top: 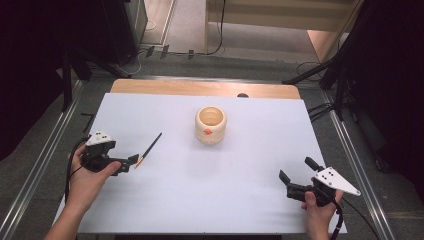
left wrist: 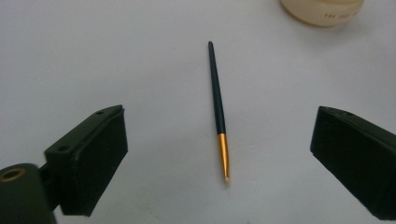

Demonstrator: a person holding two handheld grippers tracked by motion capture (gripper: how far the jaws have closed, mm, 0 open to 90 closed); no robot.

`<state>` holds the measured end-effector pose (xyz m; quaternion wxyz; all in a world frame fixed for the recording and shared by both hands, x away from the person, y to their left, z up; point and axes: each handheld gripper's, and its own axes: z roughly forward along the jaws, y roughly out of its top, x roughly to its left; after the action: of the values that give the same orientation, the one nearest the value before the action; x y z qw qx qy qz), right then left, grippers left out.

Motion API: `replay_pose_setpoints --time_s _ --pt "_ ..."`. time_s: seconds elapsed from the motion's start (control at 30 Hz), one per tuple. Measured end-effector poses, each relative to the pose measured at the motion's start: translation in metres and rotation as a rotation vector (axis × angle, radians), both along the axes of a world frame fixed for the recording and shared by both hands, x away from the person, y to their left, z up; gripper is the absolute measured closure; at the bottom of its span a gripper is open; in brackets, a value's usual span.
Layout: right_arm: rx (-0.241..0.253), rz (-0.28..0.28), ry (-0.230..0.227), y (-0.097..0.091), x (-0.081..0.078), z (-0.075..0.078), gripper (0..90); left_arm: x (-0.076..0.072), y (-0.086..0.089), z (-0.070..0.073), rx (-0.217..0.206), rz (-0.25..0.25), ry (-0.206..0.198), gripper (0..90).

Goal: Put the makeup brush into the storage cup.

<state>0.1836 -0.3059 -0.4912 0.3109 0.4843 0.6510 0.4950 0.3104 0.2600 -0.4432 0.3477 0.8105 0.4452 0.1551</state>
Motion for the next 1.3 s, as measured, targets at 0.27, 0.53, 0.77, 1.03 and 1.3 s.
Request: replay_pose_setpoints --time_s 0.27,0.53,0.77,1.03,1.3 --pt "-0.004 0.000 0.013 0.001 0.001 -0.002 0.0 0.016 -0.021 -0.010 0.082 -0.026 0.102 22.5" --pt "-0.008 0.001 0.019 0.002 0.002 -0.003 0.1 0.030 -0.034 -0.022 0.177 -0.082 0.218 51.9" --pt "-0.008 0.001 0.025 0.002 0.003 -0.005 0.1 0.036 -0.040 -0.028 0.231 -0.055 0.232 64.3" --pt "-0.011 0.003 0.033 0.004 0.004 -0.006 0.1 0.039 -0.051 -0.029 0.300 -0.051 0.255 79.5" --pt "-0.015 0.014 0.046 0.006 0.006 -0.010 0.2 0.040 -0.053 -0.029 0.302 -0.055 0.274 84.9"
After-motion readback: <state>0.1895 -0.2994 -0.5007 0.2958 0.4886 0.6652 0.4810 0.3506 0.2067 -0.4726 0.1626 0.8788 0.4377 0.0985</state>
